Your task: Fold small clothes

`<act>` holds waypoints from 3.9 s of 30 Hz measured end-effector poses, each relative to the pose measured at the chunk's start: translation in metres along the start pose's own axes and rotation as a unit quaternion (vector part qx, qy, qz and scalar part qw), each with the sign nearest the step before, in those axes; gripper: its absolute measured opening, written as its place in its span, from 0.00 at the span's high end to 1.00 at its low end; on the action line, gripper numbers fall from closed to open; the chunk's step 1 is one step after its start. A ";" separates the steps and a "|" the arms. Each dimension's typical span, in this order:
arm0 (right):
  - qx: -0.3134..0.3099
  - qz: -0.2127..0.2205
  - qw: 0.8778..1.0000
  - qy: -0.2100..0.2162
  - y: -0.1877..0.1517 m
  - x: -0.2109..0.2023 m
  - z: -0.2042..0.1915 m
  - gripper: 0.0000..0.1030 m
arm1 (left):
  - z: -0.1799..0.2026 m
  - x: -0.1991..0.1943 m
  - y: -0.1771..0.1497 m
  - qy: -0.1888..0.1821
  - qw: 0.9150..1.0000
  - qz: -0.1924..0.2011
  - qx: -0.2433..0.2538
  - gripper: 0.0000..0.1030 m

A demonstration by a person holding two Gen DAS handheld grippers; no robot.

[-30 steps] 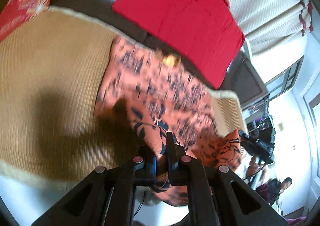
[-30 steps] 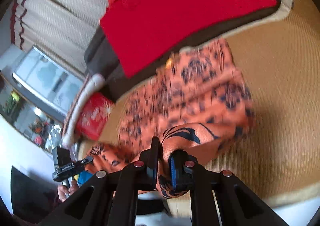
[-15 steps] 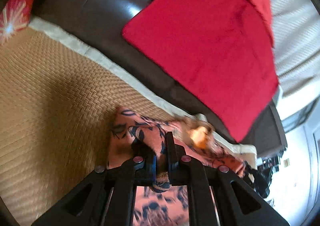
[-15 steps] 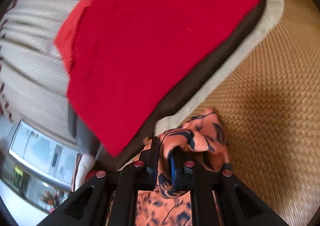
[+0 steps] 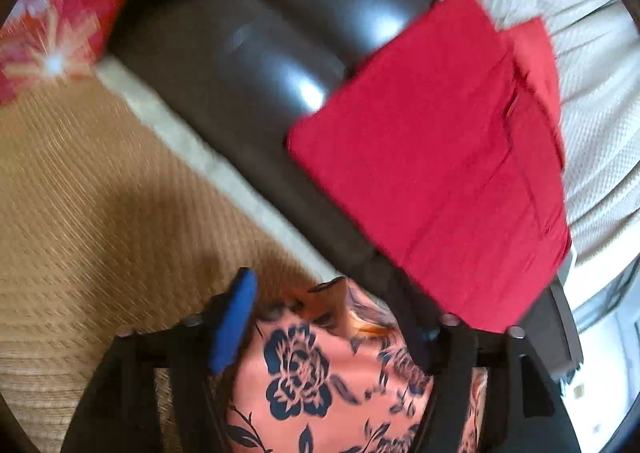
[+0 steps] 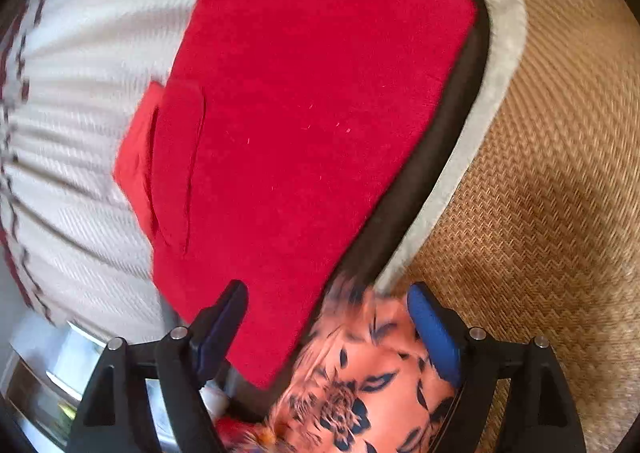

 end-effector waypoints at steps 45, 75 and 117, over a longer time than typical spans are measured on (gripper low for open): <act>-0.323 -0.129 0.888 -0.301 -0.141 -0.038 0.042 0.66 | -0.031 -0.042 -0.133 0.272 0.908 -0.105 0.300 0.76; -0.362 -0.101 0.909 -0.178 -0.185 -0.003 -0.045 0.64 | 0.079 -0.010 -0.174 0.150 0.912 -0.058 0.378 0.38; -0.396 -0.195 0.893 -0.091 -0.285 0.057 -0.082 0.64 | -0.024 -0.112 -0.167 0.127 0.987 -0.052 0.079 0.38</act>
Point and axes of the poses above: each gripper's, at about its wrist camera, not at the fingertips, and x roughly the way its jaws point, z to its right, y to its top, the point moved 10 cm from there along x, roughly the way its jaws point, and after that the axes turned 2 degrees about z, right-handed, at the moved point
